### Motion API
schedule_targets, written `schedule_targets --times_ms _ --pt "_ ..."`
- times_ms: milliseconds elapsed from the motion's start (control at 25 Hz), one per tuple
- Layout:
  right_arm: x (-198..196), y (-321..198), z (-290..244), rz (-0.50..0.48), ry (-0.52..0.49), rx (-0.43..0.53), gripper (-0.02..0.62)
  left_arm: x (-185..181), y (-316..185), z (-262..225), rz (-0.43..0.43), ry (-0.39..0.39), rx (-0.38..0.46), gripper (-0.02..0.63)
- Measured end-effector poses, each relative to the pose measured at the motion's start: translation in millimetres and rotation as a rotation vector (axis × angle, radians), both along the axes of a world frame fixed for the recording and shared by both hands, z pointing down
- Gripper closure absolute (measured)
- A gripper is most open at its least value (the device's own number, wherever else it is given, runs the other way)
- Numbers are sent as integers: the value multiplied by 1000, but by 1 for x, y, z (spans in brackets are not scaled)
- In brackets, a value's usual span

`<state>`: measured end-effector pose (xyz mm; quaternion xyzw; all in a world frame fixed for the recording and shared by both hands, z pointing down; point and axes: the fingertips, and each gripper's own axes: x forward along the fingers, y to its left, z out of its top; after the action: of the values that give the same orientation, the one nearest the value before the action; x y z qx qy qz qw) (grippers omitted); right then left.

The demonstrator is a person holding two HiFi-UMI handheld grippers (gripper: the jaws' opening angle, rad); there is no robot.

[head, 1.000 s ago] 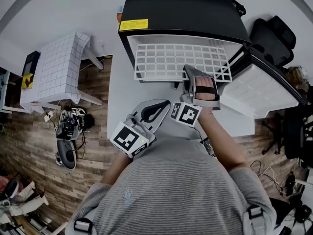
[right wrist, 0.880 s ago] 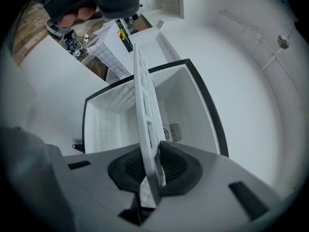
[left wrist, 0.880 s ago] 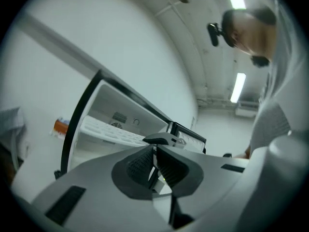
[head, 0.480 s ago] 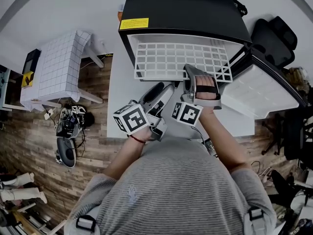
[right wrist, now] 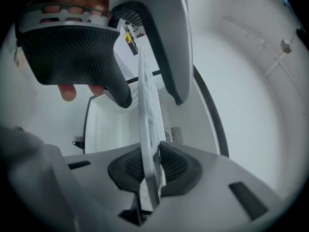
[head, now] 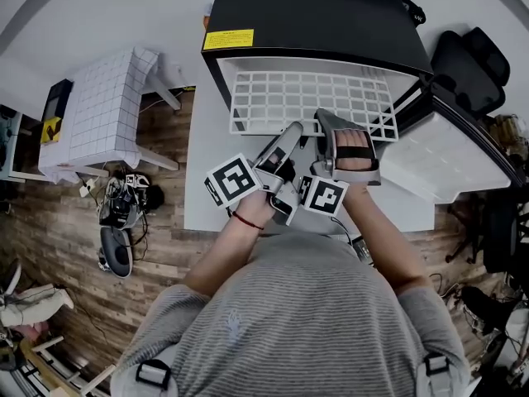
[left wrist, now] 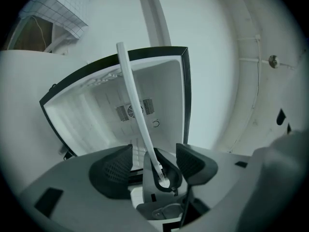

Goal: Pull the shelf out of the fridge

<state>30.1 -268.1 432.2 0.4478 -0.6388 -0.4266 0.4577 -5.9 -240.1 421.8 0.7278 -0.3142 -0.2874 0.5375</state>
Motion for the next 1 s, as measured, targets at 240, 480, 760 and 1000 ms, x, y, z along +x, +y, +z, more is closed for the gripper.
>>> schedule_targets --times_ms 240,480,760,1000 --pt "7 0 2 -21 76 34 552 10 -6 0 82 61 -42 341" --pt "6 1 1 -53 86 35 552 27 -12 -2 149 117 -64 413" --pt "5 1 4 -70 98 28 552 27 -26 -2 118 174 -91 474" --pt "0 3 1 -86 65 13 552 25 -33 12 83 109 -119 554"
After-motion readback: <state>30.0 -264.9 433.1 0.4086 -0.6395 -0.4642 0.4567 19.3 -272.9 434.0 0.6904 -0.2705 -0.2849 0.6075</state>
